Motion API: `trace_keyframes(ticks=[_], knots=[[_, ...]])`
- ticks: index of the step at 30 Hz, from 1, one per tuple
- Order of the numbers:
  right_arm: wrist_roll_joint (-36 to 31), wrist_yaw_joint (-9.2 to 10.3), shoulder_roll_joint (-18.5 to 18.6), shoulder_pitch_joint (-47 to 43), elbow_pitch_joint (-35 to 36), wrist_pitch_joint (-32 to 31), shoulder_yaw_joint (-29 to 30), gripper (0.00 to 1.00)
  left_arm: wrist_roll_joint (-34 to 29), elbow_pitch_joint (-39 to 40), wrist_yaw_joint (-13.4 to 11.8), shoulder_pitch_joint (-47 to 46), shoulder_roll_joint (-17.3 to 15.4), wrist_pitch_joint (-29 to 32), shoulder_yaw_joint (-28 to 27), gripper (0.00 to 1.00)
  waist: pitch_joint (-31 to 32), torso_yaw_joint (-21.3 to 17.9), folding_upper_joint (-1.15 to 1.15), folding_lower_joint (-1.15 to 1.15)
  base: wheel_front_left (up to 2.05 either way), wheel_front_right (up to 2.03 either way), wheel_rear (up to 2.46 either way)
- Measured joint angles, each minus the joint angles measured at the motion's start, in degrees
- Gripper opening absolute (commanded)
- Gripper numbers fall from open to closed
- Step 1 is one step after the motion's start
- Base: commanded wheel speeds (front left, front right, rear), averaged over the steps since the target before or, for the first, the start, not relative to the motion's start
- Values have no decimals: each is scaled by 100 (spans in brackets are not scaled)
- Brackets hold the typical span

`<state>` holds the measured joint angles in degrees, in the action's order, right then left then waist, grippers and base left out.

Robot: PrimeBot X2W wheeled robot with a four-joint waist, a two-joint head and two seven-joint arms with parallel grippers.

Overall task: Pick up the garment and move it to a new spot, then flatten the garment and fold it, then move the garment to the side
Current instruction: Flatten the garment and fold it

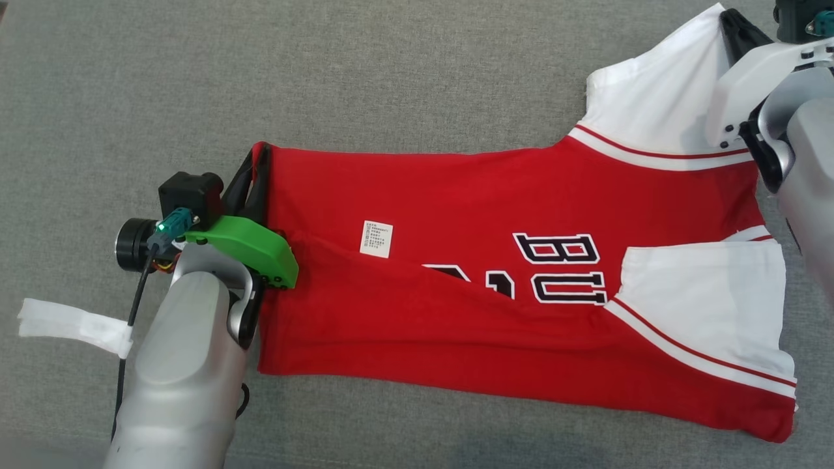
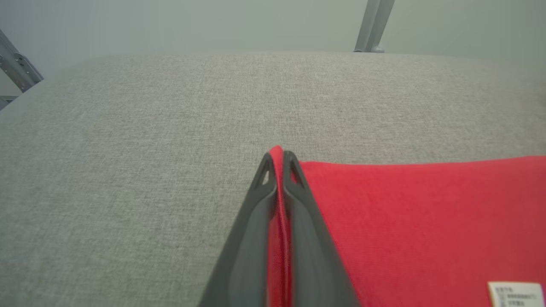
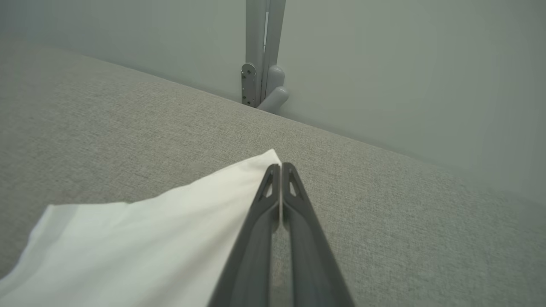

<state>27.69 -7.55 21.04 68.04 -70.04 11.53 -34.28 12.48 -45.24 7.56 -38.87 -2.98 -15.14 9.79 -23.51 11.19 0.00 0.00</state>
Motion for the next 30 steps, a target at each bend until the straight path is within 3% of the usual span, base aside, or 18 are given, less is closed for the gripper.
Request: trace_keyframes(ticks=[8, 16, 23, 30], knots=[[259, 1, -218, -549, 286, 326, 335, 0, 11, 255, -1, 472, -110, 0, -23, 0, 367, -172, 0, 0, 0, 0, 0], [237, 2, -11, -1957, 1826, 352, 977, 0, 13, 681, 0, 1308, -308, 0, -205, 0, 948, -434, 0, 0, 0, 0, 0], [261, 2, -43, -3516, 3065, 353, 1412, 0, 10, 968, -1, 2051, -387, 0, -327, 0, 1432, -691, 0, 0, 0, 0, 0], [407, 2, -282, -4684, 3661, 353, 1718, 0, -11, 1167, -1, 2655, -396, 0, -498, 0, 1754, -932, 0, -1, 0, 0, 0]])
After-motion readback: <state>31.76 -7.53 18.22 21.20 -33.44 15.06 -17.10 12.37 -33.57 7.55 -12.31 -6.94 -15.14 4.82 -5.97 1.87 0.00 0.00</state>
